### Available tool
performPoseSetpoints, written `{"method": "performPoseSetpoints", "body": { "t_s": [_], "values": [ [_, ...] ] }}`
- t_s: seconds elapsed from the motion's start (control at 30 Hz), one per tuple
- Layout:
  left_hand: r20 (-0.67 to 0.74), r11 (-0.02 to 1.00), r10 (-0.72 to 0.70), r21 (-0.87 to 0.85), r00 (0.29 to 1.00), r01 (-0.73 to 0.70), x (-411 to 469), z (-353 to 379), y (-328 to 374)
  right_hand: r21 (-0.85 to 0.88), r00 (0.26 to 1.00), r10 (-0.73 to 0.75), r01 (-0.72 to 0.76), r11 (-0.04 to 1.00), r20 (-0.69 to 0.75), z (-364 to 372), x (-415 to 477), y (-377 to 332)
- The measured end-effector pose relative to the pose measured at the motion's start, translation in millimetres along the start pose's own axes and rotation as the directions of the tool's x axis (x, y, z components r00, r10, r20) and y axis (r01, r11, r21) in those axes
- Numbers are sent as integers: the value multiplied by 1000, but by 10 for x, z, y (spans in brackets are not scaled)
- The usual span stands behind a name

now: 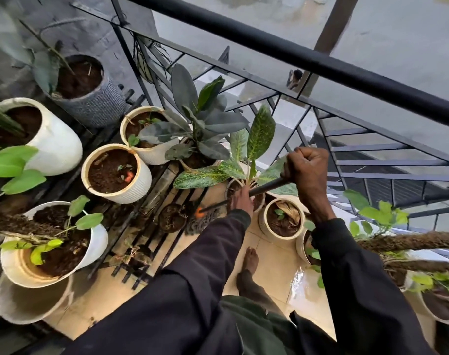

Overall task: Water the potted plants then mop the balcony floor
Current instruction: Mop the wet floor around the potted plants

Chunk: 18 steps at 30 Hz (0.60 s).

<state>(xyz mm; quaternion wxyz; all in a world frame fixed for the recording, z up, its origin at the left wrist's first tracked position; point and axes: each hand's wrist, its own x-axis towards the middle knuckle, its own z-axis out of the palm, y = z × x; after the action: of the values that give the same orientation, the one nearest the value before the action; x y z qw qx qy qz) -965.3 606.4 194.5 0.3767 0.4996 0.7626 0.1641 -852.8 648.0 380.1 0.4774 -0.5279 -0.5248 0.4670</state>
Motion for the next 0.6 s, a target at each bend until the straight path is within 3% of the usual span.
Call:
{"method": "performPoseSetpoints", "body": {
  "t_s": [0.27, 0.5, 0.6],
  "values": [
    [-40, 998, 44, -39, 998, -45, -427, 167, -107, 62, 999, 46, -44, 997, -16, -168, -154, 63],
    [-184, 980, 86, -161, 979, -116, -269, 8, 84, 4, 990, -139, 139, 990, -16, -17, -281, -167],
    [-156, 966, 118, -209, 981, -149, -51, 13, 230, -36, 976, -213, 211, 977, -56, -14, -296, -193]
  ]
}}
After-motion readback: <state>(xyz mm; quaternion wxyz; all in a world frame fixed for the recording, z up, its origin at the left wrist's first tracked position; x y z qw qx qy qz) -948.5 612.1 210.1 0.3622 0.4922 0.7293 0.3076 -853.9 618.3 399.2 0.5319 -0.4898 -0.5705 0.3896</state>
